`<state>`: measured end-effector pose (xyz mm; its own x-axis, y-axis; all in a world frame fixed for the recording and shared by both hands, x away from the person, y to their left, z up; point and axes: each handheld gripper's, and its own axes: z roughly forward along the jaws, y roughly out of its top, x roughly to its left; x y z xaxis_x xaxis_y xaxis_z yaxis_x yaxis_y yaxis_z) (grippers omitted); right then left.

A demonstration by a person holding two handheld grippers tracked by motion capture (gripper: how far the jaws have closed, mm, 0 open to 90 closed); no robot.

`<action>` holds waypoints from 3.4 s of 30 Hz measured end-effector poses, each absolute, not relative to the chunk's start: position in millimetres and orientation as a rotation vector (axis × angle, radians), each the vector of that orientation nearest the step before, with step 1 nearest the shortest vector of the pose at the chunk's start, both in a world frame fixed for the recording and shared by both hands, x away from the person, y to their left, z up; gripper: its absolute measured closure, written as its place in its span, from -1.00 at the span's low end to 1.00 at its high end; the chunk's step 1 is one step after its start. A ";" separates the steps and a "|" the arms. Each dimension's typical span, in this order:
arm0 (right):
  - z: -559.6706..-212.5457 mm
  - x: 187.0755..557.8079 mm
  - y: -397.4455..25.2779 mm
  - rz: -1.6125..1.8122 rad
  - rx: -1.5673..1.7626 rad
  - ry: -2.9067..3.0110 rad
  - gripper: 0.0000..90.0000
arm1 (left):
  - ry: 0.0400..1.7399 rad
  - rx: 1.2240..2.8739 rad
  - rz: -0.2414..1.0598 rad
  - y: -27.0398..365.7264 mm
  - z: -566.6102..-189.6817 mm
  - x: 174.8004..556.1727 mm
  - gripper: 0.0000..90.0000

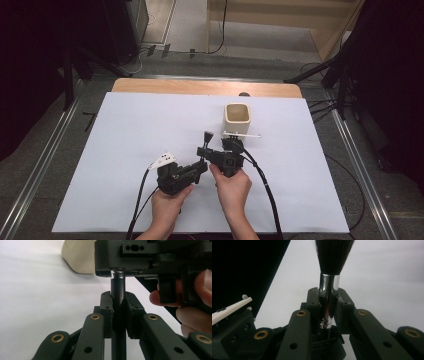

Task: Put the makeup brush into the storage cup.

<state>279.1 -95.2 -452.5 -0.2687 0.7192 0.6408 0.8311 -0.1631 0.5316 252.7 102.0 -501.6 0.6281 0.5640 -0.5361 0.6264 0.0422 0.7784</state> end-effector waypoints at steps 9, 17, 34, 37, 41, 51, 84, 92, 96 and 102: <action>-453.1 280.8 -97.0 -1.404 -1.814 -1.940 0.74 | 0.995 1.642 -0.077 99.8 -501.2 252.8 0.59; -451.6 284.0 -100.5 -1.380 -1.817 -1.976 0.74 | 1.002 1.683 -0.101 100.7 -496.3 256.4 0.27; -451.7 290.9 -113.9 -1.289 -1.757 -2.149 0.74 | 0.978 1.858 -0.209 104.2 -487.2 271.4 -0.06; -451.4 290.4 -115.7 -1.283 -1.743 -2.175 0.74 | 0.979 1.877 -0.221 106.4 -486.3 274.4 -0.08; -453.3 291.4 -117.9 -1.239 -1.704 -2.236 0.74 | 0.994 1.895 -0.279 111.8 -486.6 281.7 -0.13; -455.0 296.5 -121.8 -1.200 -1.644 -2.288 0.74 | 0.976 1.957 -0.304 120.3 -481.4 289.7 -0.16; -453.9 294.4 -132.5 -1.209 -1.439 -2.433 0.74 | 0.840 2.223 -0.278 139.7 -475.7 296.7 -0.21; -453.4 293.2 -138.4 -1.221 -1.440 -2.420 0.74 | 0.753 2.272 -0.222 147.7 -473.4 294.8 -0.21; -452.8 292.7 -138.0 -1.223 -1.428 -2.435 0.74 | 0.735 2.292 -0.186 154.5 -473.0 294.9 -0.21; -452.2 292.0 -138.8 -1.218 -1.430 -2.439 0.74 | 0.687 2.307 -0.142 160.9 -472.4 293.3 -0.22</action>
